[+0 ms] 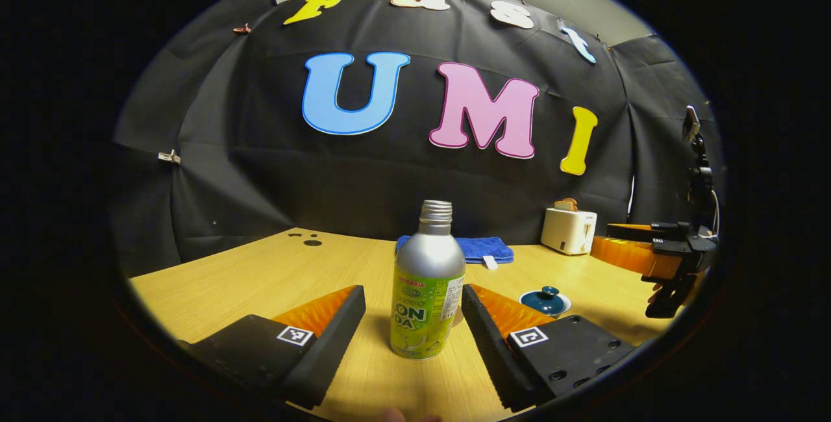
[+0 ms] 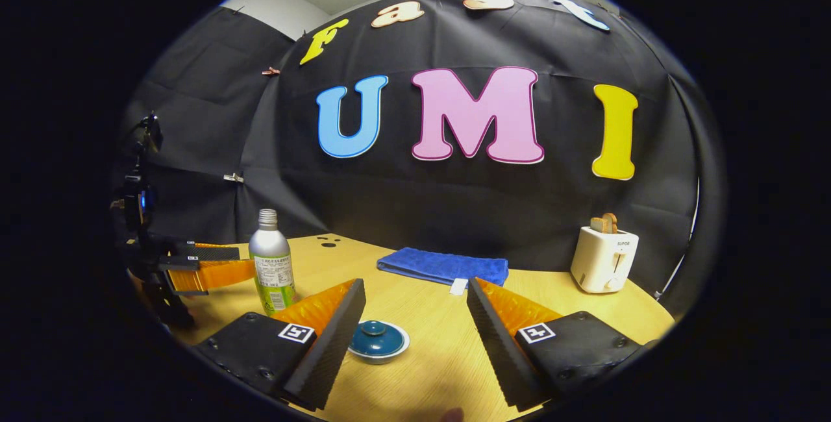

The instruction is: Open the teacup lid with one hand, grasp the water bottle and pour water into the teacup with the other hand; after pouring, place the water bottle on the coaster and then close the teacup lid.

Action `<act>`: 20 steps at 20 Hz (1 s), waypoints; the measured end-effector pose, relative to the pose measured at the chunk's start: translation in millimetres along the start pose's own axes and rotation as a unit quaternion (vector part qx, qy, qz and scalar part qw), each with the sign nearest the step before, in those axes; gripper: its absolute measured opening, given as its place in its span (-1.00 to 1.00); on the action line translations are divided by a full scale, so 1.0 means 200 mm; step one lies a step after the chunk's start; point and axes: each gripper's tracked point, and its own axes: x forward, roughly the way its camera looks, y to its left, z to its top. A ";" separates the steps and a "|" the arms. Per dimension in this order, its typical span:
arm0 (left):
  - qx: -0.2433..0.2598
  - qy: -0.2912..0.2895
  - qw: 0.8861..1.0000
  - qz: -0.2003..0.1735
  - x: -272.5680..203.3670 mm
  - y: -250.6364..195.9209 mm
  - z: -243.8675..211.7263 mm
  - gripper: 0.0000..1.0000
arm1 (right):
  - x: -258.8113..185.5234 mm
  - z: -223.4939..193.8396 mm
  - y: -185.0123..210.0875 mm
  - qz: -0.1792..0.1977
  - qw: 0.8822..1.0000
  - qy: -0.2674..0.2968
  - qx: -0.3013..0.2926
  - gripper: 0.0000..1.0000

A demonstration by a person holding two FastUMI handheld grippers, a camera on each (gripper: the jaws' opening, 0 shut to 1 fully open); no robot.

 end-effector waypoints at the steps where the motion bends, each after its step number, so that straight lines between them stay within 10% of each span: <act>1: -0.001 0.001 1.000 -0.001 0.00 0.00 -0.01 0.89 | -0.01 0.00 0.00 0.001 1.000 0.000 0.001 0.96; 15: 0.002 0.002 1.000 -0.007 0.00 -0.01 -0.01 0.89 | 0.15 -0.27 0.17 0.070 0.992 0.102 0.014 0.77; 16: 0.002 0.001 1.000 -0.008 0.00 -0.01 0.00 0.89 | 0.16 -0.30 0.18 0.073 0.991 0.111 0.014 0.47; 20: -0.001 -0.001 1.000 -0.013 0.00 -0.02 0.00 0.89 | 0.20 -0.37 0.23 0.082 0.987 0.134 0.022 0.43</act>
